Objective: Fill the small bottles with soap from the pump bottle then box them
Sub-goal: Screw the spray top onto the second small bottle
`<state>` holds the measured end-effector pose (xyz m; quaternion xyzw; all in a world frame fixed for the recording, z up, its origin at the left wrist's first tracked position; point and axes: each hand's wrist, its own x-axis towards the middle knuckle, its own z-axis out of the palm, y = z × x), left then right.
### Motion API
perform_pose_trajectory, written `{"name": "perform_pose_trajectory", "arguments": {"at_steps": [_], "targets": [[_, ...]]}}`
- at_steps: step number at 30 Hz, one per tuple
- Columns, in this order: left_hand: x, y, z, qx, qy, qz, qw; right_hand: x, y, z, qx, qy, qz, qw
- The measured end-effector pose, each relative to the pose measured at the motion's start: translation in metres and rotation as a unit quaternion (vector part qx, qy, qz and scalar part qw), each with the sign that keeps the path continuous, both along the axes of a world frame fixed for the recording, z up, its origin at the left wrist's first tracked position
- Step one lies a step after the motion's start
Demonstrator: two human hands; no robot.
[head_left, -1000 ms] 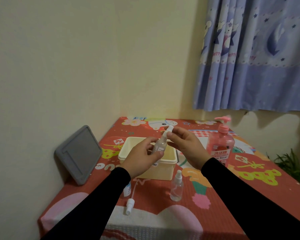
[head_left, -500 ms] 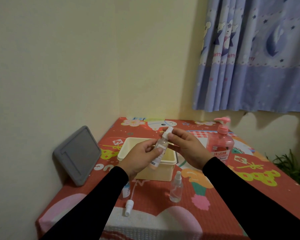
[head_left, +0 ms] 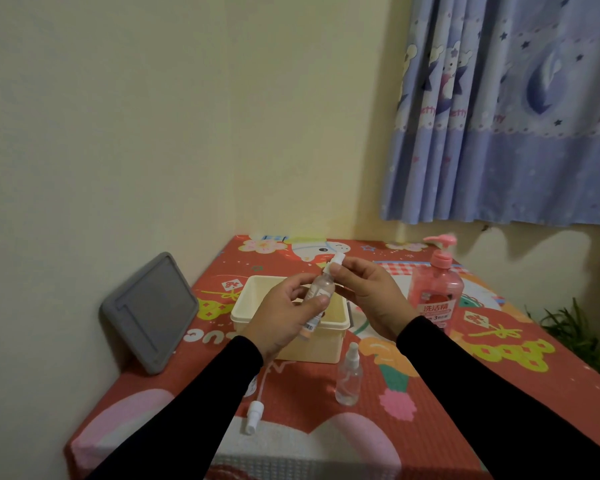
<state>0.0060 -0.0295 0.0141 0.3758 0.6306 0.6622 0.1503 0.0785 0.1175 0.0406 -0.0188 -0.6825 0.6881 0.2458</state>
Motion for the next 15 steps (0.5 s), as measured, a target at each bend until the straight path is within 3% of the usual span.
{"name": "perform_pose_trajectory", "arguments": {"at_steps": [7,15], "targets": [[0.0004,0.0030,-0.0037,-0.030,0.055,0.053,0.997,-0.0046,-0.0049,-0.0061,-0.011,-0.012,-0.073,0.997],[0.0059,0.0024,0.0000,-0.014,0.040,0.018,0.999,-0.0074,-0.0088,-0.0005,-0.063,-0.014,-0.018,0.998]]}}
